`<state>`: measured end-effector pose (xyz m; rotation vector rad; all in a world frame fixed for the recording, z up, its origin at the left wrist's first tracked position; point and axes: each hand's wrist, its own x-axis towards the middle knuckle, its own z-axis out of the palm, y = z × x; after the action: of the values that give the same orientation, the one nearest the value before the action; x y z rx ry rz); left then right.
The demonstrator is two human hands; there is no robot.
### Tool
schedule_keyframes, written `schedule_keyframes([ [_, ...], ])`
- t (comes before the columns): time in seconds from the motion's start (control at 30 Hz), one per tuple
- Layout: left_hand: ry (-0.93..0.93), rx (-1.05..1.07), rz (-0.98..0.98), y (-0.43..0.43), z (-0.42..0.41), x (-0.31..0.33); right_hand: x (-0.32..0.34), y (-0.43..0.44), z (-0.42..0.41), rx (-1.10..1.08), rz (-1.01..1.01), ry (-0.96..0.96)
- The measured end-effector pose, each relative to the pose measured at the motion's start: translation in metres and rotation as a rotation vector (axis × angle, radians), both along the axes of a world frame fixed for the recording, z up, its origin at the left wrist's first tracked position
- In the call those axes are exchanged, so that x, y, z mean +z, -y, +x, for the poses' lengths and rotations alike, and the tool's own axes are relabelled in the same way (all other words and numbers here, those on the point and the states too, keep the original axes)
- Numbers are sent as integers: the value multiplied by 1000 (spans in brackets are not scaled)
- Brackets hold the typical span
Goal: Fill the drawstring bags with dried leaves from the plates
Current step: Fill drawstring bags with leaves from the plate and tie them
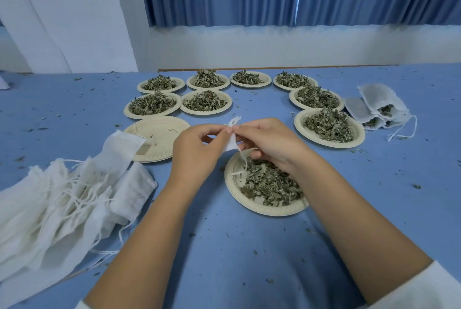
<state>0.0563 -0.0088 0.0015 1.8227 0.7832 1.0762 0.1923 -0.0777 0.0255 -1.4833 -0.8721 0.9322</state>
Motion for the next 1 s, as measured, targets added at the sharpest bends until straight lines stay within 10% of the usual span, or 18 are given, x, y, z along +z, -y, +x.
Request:
schedule_keyframes([
  [1.0,92,18,-70,-3,-4,6,-10,3,0,-88,90,789],
])
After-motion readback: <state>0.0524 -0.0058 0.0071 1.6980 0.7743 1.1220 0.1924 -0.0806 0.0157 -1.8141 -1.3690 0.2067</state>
